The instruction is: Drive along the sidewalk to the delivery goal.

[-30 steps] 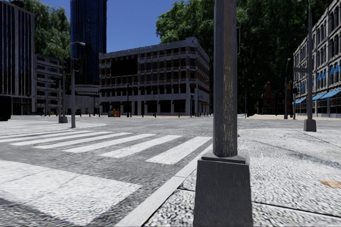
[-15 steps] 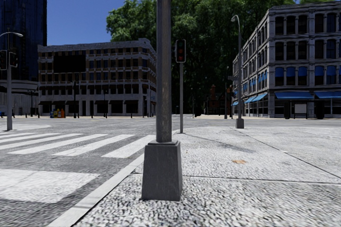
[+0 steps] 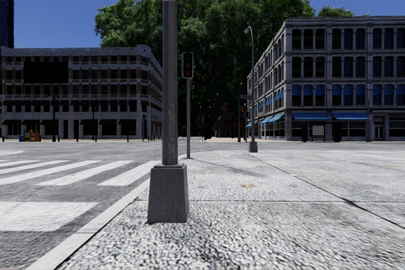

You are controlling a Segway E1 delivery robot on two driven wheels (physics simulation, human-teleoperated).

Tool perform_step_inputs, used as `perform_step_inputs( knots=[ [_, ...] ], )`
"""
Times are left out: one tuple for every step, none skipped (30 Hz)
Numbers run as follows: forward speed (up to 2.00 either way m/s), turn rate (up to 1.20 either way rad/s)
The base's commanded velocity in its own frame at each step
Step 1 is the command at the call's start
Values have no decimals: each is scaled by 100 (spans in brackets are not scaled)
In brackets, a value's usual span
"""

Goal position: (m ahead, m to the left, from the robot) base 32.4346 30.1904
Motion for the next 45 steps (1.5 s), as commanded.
perform_step_inputs(
  knots=[
    [0,0],
    [0,0],
    [0,0],
    [0,0],
    [0,0],
    [161,-14],
    [200,-54],
    [200,-54],
    [200,-63],
    [200,-65],
    [200,-65],
    [200,-66],
    [200,-66],
    [200,-66],
    [200,-66],
    [200,-66],
    [200,-66],
    [200,-66],
    [200,-66],
    [200,-66],
    [200,-66],
    [200,-66],
    [200,-66],
    [200,-66],
    [200,-64],
    [200,-64],
    [200,-11],
    [200,0],
    [200,0],
    [200,0],
    [200,0],
    [200,0],
    [200,0],
    [200,0],
    [200,0],
    [200,0],
    [200,0],
    [200,0],
    [200,0],
    [200,0],
    [200,0],
    [200,17],
    [200,30],
    [200,30],
    [200,38]
  ],
)
